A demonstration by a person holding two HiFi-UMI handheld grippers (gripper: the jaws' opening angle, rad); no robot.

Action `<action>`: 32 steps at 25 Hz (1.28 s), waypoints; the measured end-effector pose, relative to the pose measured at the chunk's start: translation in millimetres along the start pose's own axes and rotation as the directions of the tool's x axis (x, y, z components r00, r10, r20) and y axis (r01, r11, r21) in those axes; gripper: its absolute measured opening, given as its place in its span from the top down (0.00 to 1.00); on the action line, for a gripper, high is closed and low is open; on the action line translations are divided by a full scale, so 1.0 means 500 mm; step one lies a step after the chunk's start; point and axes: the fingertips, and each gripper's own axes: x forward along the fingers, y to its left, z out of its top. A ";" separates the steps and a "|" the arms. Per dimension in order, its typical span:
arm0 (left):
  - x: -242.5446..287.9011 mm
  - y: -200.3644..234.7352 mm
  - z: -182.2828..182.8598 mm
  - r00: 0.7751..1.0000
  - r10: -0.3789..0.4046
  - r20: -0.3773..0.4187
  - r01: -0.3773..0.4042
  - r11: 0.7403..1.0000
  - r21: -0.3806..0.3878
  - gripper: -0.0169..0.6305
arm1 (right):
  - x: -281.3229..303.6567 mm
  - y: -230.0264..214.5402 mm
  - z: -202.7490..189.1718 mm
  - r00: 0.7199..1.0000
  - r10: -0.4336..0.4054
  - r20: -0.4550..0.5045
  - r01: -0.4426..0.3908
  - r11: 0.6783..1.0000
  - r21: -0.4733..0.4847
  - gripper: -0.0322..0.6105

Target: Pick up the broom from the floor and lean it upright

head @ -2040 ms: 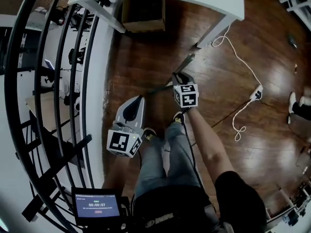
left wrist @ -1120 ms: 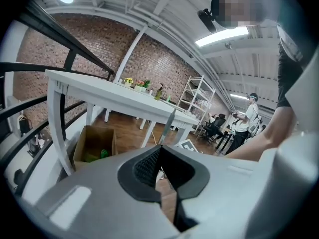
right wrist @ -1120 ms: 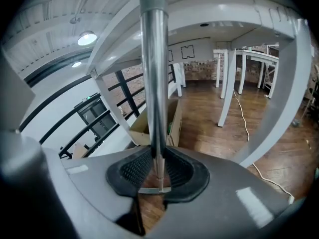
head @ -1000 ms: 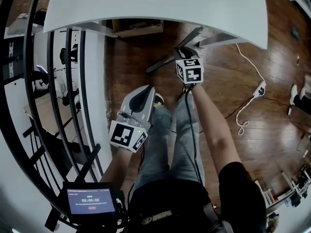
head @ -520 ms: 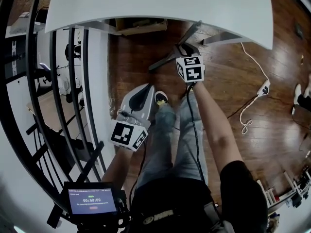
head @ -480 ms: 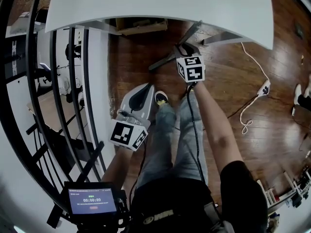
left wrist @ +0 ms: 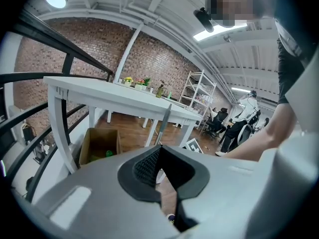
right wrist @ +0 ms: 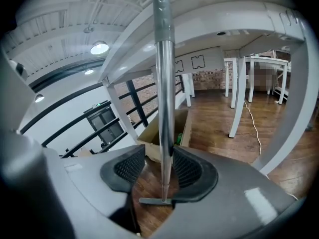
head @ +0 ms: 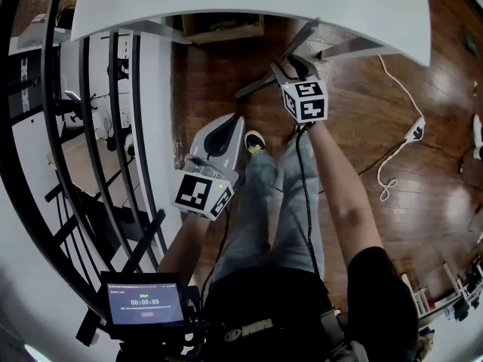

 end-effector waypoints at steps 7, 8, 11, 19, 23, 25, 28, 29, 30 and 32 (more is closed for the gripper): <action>0.012 0.005 -0.006 1.000 -0.001 0.019 0.001 1.000 -0.023 0.96 | -0.011 -0.003 0.009 1.000 -0.016 0.024 0.016 1.000 -0.005 0.66; 0.011 0.006 -0.005 1.000 0.000 0.016 0.000 1.000 -0.017 0.96 | -0.010 -0.001 0.010 1.000 -0.018 0.024 0.018 1.000 -0.010 0.66; 0.009 0.009 -0.006 1.000 0.013 0.017 -0.013 1.000 -0.013 0.96 | -0.008 0.003 0.013 0.999 -0.016 0.027 0.017 1.000 -0.019 0.66; 0.017 0.016 -0.003 0.999 0.029 0.031 -0.028 0.999 -0.027 0.96 | -0.008 0.011 0.039 0.998 -0.002 0.059 0.002 1.000 -0.010 0.56; 0.021 0.013 0.006 1.000 0.022 0.019 -0.022 1.000 -0.008 0.96 | -0.019 0.017 0.050 0.995 0.006 0.096 -0.008 1.000 0.014 0.53; 0.025 0.009 0.008 1.000 0.017 0.010 -0.017 1.000 0.000 0.96 | -0.024 0.017 0.051 0.995 0.009 0.104 -0.011 1.000 0.018 0.52; 0.032 0.004 0.004 1.000 0.013 0.013 -0.013 1.000 -0.007 0.96 | -0.033 0.015 0.057 0.993 0.013 0.121 -0.017 0.999 0.031 0.50; 0.034 0.003 0.003 1.000 0.012 0.016 -0.012 1.000 -0.009 0.96 | -0.037 0.014 0.060 0.992 0.013 0.129 -0.017 0.999 0.035 0.49; 0.035 0.003 0.003 1.000 0.011 0.017 -0.011 1.000 -0.008 0.96 | -0.043 0.013 0.062 0.991 0.011 0.135 -0.016 0.999 0.038 0.49; 0.036 0.001 0.004 1.000 0.009 0.013 -0.009 1.000 -0.003 0.96 | -0.058 0.012 0.060 0.989 0.006 0.145 -0.013 0.999 0.046 0.49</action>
